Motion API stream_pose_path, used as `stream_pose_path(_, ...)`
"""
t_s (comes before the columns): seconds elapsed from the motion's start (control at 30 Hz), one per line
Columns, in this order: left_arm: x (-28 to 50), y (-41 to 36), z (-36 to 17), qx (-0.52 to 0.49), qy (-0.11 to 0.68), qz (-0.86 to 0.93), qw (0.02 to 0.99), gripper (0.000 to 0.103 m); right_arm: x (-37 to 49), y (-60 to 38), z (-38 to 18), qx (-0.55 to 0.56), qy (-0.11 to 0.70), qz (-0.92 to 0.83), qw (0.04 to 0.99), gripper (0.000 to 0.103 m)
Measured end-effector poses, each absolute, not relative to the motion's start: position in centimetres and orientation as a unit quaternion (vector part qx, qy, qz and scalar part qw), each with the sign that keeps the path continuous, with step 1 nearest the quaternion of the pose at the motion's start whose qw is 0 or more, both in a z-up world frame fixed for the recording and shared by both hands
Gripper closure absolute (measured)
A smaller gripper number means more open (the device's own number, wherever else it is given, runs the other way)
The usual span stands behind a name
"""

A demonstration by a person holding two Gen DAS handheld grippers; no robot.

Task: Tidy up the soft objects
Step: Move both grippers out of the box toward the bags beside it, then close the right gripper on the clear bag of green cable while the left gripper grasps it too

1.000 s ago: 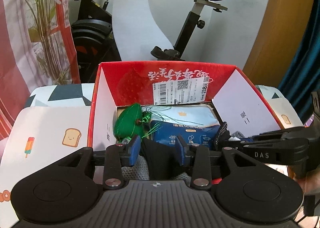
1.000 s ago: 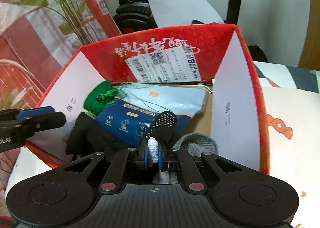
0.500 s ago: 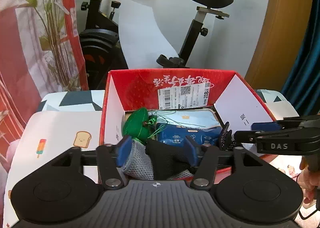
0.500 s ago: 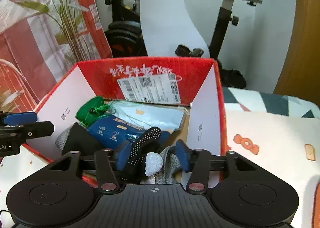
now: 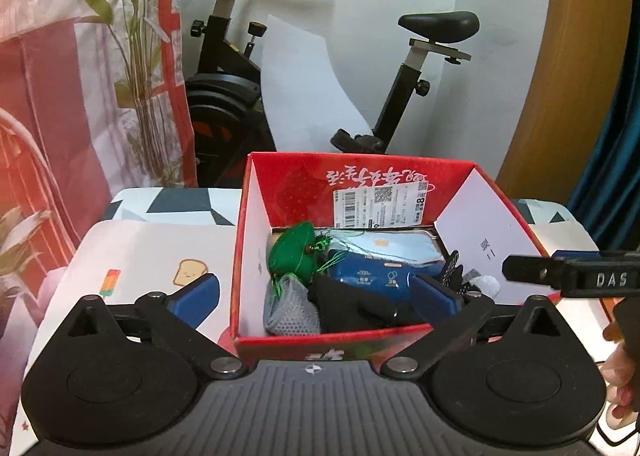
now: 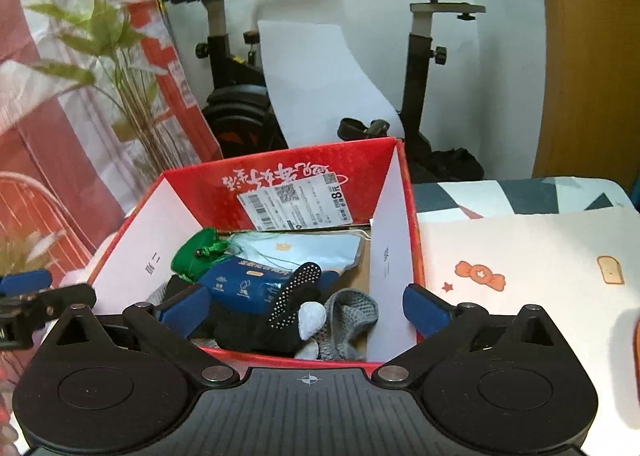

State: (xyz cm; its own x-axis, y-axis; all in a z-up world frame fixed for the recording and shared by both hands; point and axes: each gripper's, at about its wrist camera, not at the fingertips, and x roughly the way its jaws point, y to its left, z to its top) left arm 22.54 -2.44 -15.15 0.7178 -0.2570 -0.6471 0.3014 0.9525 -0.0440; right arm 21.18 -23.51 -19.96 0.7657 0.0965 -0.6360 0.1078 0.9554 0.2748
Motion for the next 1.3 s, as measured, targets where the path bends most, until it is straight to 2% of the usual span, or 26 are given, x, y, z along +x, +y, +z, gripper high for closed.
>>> stream_pose_path(0.27,19.6,-1.2,-15.3,0.019,0.335,-0.161,0.928,0.0,17.7,-23.3,-19.5,0.123,0.309,0.019,0.943,0.0)
stream_pose_path(0.57,16.3,-1.6,-18.0,0.019,0.346,-0.164,0.923,0.001,13.1,-23.1,-21.1,0.084,0.275,0.049,0.957,0.0)
stream_pose_path(0.67,15.8,-1.9,-19.2,0.009,0.356,-0.17,0.919,0.006,11.9,-22.7,-22.1,0.064,0.276,0.056,0.957,0.001)
stream_pose_path(0.73,15.7,-2.2,-20.0,0.004,0.365,-0.173,0.915,0.018,11.2,-22.6,-23.1,0.045,0.286,0.058,0.956,0.001)
stream_pose_path(0.93,15.3,-2.7,-22.1,0.004,0.388,-0.175,0.905,0.035,9.2,-22.2,-26.5,-0.006,0.323,0.052,0.945,0.001)
stream_pose_path(1.3,14.8,-2.0,-25.6,-0.005,0.432,-0.163,0.887,0.038,8.4,-19.5,-30.2,-0.051,0.37,0.085,0.924,0.001)
